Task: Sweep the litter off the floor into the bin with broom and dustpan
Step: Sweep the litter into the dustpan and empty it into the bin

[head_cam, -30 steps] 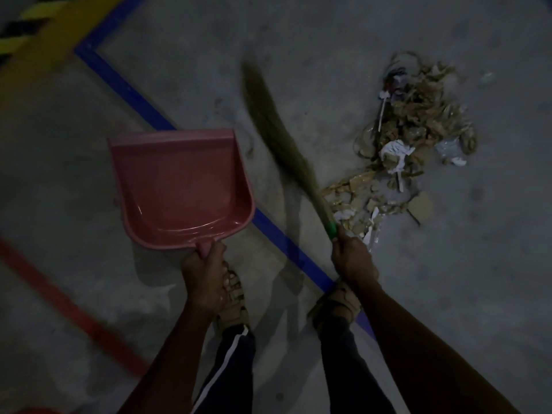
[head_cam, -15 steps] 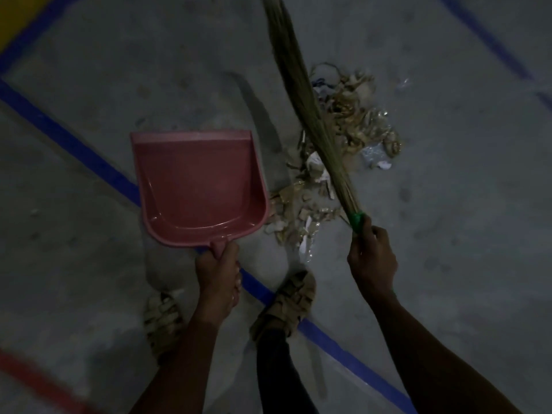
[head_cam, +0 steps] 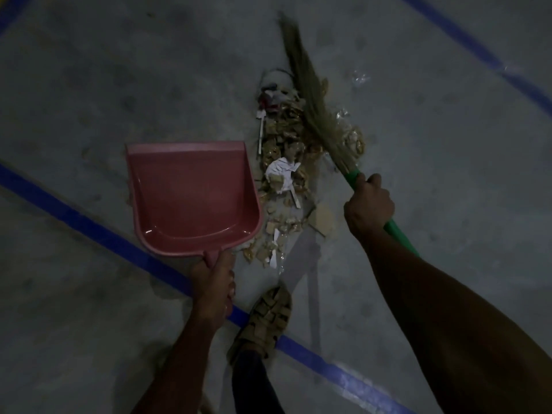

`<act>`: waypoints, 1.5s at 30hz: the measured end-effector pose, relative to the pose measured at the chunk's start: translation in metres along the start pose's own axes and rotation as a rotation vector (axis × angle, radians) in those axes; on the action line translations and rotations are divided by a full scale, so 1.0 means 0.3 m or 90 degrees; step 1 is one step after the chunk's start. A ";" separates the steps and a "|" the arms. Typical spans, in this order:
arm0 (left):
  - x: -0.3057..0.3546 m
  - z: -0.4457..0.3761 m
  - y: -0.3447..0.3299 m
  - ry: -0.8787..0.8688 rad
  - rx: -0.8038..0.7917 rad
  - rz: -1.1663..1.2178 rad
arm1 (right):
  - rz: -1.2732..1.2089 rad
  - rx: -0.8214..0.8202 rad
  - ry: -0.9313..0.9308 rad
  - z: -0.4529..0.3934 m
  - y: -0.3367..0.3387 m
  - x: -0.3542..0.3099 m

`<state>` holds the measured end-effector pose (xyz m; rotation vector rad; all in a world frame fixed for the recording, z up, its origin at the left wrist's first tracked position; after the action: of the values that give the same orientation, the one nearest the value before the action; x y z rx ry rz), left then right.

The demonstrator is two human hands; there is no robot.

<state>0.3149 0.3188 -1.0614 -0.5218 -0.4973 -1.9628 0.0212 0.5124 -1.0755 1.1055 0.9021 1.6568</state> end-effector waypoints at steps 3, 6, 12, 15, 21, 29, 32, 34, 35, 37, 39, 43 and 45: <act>-0.025 -0.004 -0.003 0.003 -0.002 -0.023 | -0.013 -0.017 0.021 0.064 -0.049 0.022; -0.043 -0.016 0.019 0.006 -0.014 -0.023 | -0.037 -0.039 0.041 0.216 -0.118 0.056; -0.050 -0.043 0.115 0.025 0.014 -0.054 | -0.072 -0.059 0.043 0.601 -0.236 0.126; -0.057 -0.059 0.171 0.034 0.042 -0.064 | -0.106 -0.008 0.015 0.675 -0.244 0.144; -0.075 -0.086 0.202 0.021 0.047 -0.090 | -0.193 0.048 -0.110 0.514 -0.213 0.135; -0.083 -0.053 0.131 -0.008 0.004 -0.122 | -0.231 -0.027 -0.264 0.135 -0.133 0.165; -0.084 -0.037 0.103 -0.013 -0.020 -0.105 | -0.193 -0.096 -0.284 0.104 -0.133 0.164; -0.086 -0.024 0.088 -0.012 -0.022 -0.106 | -0.168 -0.120 -0.260 0.142 -0.159 0.151; -0.087 -0.023 0.086 -0.011 -0.018 -0.110 | -0.158 -0.125 -0.243 0.176 -0.182 0.144; -0.096 -0.023 0.091 -0.006 -0.011 -0.112 | -0.142 -0.126 -0.204 0.272 -0.231 0.134; -0.107 -0.025 0.108 0.002 -0.012 -0.106 | -0.130 -0.123 -0.153 0.397 -0.290 0.129; -0.129 -0.021 0.158 0.004 -0.008 -0.124 | -0.136 -0.159 -0.070 0.662 -0.413 0.143; -0.139 -0.017 0.185 0.004 0.007 -0.128 | -0.161 -0.163 -0.075 0.764 -0.447 0.161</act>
<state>0.3812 0.3234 -1.0825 -0.4741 -0.5752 -2.1507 0.2672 0.6181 -1.1088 0.8661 0.6994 1.4369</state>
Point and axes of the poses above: each hand's wrist, its own z-axis away from the middle knuckle, its own y-axis out of the back of the hand, x = y × z, the point moved 6 cm from there along -z, towards the middle knuckle, and after that the axes turned 9 degrees about z, right-handed, at the moved point
